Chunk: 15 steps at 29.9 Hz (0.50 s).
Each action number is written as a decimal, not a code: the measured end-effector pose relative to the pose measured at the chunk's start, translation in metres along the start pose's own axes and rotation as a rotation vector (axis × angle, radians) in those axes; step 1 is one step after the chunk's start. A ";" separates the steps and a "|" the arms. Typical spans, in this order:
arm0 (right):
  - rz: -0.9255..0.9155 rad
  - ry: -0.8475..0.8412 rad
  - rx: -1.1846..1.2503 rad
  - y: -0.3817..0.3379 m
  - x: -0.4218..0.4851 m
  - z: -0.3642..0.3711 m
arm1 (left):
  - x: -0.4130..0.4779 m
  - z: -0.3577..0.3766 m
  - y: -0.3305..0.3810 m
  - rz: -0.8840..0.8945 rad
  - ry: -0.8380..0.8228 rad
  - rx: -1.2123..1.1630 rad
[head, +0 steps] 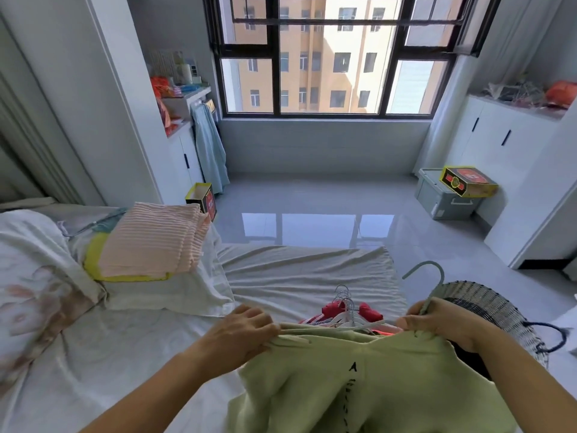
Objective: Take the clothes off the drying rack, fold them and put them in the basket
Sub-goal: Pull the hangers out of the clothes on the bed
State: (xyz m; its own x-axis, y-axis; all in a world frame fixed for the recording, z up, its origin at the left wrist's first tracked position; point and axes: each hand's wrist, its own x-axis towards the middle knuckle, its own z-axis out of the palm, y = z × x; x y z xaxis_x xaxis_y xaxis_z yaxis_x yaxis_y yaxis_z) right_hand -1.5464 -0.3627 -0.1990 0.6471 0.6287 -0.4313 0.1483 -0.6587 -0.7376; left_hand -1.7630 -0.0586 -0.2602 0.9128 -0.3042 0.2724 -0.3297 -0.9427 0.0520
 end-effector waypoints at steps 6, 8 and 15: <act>-0.030 0.005 0.240 0.015 0.007 -0.006 | -0.025 0.019 0.018 -0.211 0.099 -0.077; -0.036 -0.018 0.245 0.015 0.008 -0.010 | -0.016 0.022 0.031 -0.196 0.132 -0.106; -0.103 -0.125 0.191 -0.005 0.001 -0.003 | -0.005 0.020 0.010 -0.278 0.149 0.021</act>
State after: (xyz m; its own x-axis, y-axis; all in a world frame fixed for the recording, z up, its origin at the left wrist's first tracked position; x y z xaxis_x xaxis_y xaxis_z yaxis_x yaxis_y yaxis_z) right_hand -1.5440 -0.3600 -0.1943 0.5369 0.7422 -0.4011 0.0571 -0.5062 -0.8605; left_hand -1.7661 -0.0697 -0.2800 0.9216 -0.0121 0.3880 -0.0655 -0.9900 0.1246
